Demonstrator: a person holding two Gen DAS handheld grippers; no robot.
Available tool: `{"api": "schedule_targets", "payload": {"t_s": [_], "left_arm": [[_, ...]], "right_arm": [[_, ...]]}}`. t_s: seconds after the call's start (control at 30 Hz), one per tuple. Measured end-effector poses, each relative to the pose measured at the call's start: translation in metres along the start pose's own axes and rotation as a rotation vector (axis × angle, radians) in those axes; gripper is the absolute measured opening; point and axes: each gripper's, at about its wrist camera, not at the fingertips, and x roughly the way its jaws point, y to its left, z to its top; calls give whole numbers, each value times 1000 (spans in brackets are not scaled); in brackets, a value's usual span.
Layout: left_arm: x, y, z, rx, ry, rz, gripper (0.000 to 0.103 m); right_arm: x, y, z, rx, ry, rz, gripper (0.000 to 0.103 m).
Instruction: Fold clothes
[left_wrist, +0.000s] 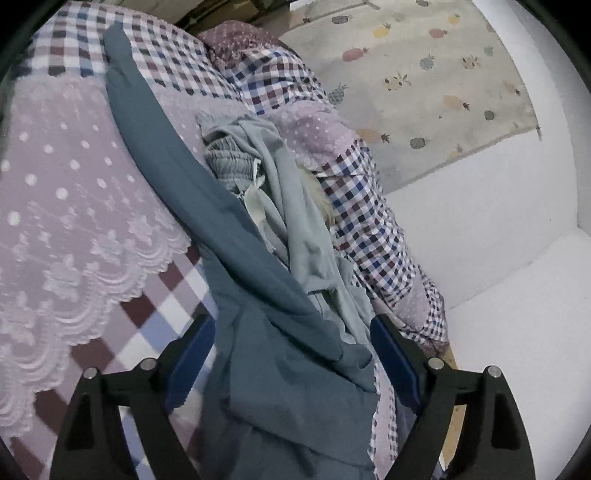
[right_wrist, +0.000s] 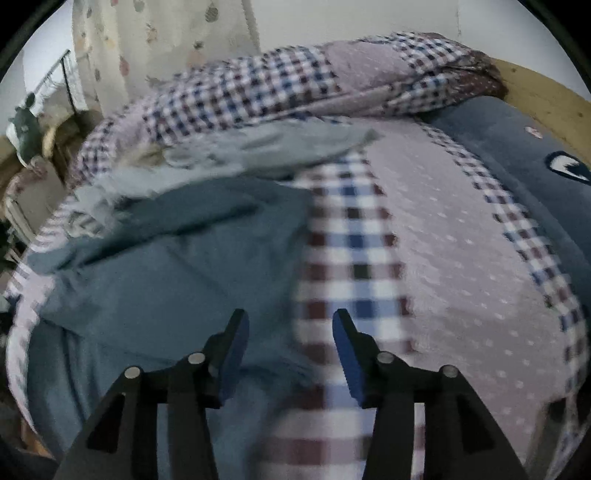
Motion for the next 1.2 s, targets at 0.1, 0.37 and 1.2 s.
{"api": "schedule_targets", "payload": {"t_s": [0.1,0.37,1.2], "left_arm": [[17,2,-4,-22,17,-25,88],[34,2,-5,-42,30,-93,88],[61,-7,-8,-51,58,-172,88]], "right_arm": [[8,41,19,-66,-14,59,52],[52,172,88,-314,-12,215,54],[171,242,137,-380,104,344,11]]}}
